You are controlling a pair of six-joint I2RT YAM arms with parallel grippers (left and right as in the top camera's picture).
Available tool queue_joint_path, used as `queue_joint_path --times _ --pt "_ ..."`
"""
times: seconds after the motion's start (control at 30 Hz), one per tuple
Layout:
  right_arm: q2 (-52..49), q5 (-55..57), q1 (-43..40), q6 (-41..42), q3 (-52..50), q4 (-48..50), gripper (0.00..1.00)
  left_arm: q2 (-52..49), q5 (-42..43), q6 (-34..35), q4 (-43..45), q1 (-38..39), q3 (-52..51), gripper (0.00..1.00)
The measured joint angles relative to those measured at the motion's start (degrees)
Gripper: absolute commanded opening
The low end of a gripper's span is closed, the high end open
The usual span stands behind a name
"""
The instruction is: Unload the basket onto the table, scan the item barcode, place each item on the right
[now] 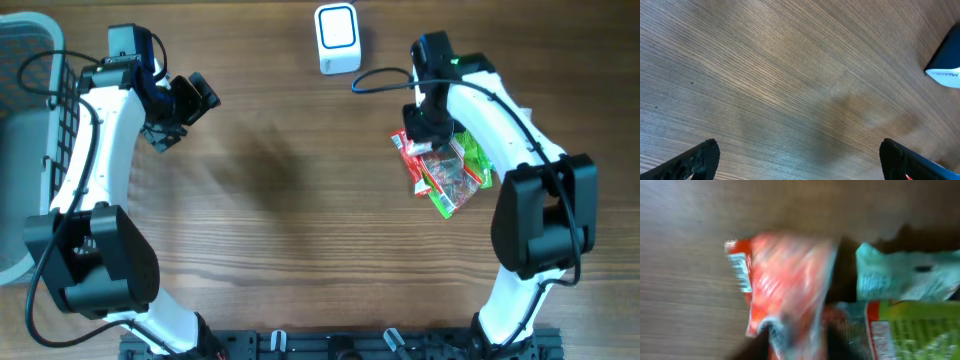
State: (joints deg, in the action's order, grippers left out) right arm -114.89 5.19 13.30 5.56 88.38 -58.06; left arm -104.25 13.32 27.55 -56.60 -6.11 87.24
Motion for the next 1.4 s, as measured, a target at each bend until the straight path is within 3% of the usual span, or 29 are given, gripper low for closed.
queue_joint_path --times 0.03,0.1,0.17,0.4,0.73,1.13,1.27,1.4 --pt "0.00 0.22 0.00 -0.13 -0.46 0.02 0.75 0.00 -0.02 0.00 -0.04 0.00 0.00 1.00" --pt "0.02 0.42 0.00 -0.96 -0.39 -0.13 0.80 0.00 -0.02 0.00 -0.02 0.00 0.00 1.00" --pt "0.02 0.44 0.00 -1.36 0.52 -1.75 0.99 0.00 -0.02 0.00 -0.02 0.00 0.00 1.00" --pt "6.36 -2.43 0.00 -1.97 6.97 -4.11 1.00 0.00 0.00 0.00 -0.02 0.00 0.00 1.00" --pt "7.19 -3.28 0.00 -1.99 7.23 7.85 0.99 0.00 -0.02 0.00 -0.04 0.00 0.00 1.00" --pt "8.41 -3.30 0.00 -1.97 7.23 9.31 1.00 0.00 -0.02 0.00 -0.02 0.00 0.00 1.00" --pt "18.49 -3.50 0.00 -1.97 7.13 9.33 1.00 0.00 -0.02 0.00 -0.04 0.00 0.00 1.00" --pt "36.48 -3.67 0.00 -1.99 7.28 9.51 1.00 0.00 -0.02 0.00 -0.02 0.00 0.00 1.00"
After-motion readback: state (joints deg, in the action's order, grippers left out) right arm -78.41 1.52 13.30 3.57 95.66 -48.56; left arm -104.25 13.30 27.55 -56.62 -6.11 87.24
